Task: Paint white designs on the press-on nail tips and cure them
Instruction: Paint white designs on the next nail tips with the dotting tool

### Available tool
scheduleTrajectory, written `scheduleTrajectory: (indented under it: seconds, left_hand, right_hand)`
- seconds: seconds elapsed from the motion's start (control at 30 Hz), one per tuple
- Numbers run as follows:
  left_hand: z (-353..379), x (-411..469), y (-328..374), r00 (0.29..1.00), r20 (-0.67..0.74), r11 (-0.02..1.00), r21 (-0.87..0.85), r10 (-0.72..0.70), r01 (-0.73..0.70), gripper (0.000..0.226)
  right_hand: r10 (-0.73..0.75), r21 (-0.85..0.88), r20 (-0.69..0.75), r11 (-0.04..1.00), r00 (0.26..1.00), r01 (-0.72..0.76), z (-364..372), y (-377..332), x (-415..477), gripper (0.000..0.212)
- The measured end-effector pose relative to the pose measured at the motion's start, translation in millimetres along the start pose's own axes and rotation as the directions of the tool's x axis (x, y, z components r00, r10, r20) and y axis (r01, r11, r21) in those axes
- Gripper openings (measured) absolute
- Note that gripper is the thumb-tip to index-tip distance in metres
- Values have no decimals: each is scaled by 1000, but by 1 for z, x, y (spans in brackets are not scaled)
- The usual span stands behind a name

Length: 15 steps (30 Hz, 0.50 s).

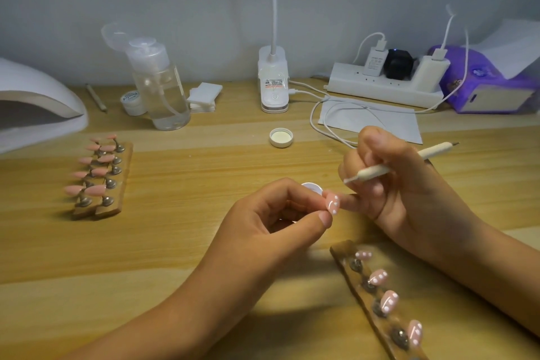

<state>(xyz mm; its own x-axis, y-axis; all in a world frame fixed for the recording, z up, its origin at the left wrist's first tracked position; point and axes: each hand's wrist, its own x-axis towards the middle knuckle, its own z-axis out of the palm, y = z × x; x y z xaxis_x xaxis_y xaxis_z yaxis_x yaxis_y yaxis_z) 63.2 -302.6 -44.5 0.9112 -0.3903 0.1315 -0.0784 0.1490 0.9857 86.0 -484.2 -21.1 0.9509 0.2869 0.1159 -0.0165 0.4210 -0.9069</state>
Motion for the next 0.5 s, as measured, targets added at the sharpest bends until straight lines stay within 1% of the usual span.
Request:
scheduleTrajectory:
  seconds: [0.07, 0.1, 0.13, 0.17, 0.2, 0.23, 0.27, 0.3, 0.33, 0.37, 0.4, 0.5]
  left_hand:
    - [-1, 0, -2, 1000, -7, 1000, 18, -11, 11, 2]
    - [-1, 0, -2, 1000, -9, 1000, 25, -12, 13, 3]
    - [-1, 0, -3, 1000, -12, 1000, 28, -8, 9, 5]
    - [0, 0, -3, 1000, -18, 1000, 25, -3, 3, 7]
    - [0, -1, -3, 1000, -30, 1000, 16, 2, -2, 10]
    - [1, -1, -3, 999, -45, 1000, 5, 6, -6, 12]
    - [1, -1, -2, 998, -57, 1000, -5, 11, -12, 12]
    - [0, -1, -2, 998, -65, 1000, -10, 18, -18, 11]
    - [0, -1, -1, 997, -67, 1000, -15, 24, -25, 9]
    - [-1, -1, -1, 998, -65, 999, -20, 28, -29, 8]
    - [-1, -1, -1, 998, -62, 999, -25, 29, -31, 8]
    - [-1, -1, 0, 997, -59, 999, -21, 42, -43, 13]
  right_hand:
    - [-8, 27, -26, 1000, 1000, 9, -4, 1, 2, 29]
    - [-22, 29, -66, 999, 998, 24, -7, 3, 4, 30]
    - [-64, -29, -98, 998, 993, 62, -10, 5, 5, 28]
    - [-133, -168, -113, 979, 985, 113, -14, 5, 6, 23]
    - [-229, -418, -92, 892, 969, 171, -19, 3, 6, 15]
    - [-340, -711, 13, 659, 940, 248, -26, 1, 5, 7]
    - [-384, -904, 174, 303, 907, 302, -34, 1, 6, 11]
    - [-350, -938, 332, -24, 876, 346, -42, 0, 7, 20]
    - [-287, -905, 420, -206, 861, 372, -45, 0, 8, 26]
    - [-241, -888, 437, -273, 867, 371, -45, 1, 8, 28]
    - [-222, -883, 437, -289, 872, 369, -43, 1, 9, 29]
    - [-185, -890, 418, -280, 889, 360, -38, 0, 10, 28]
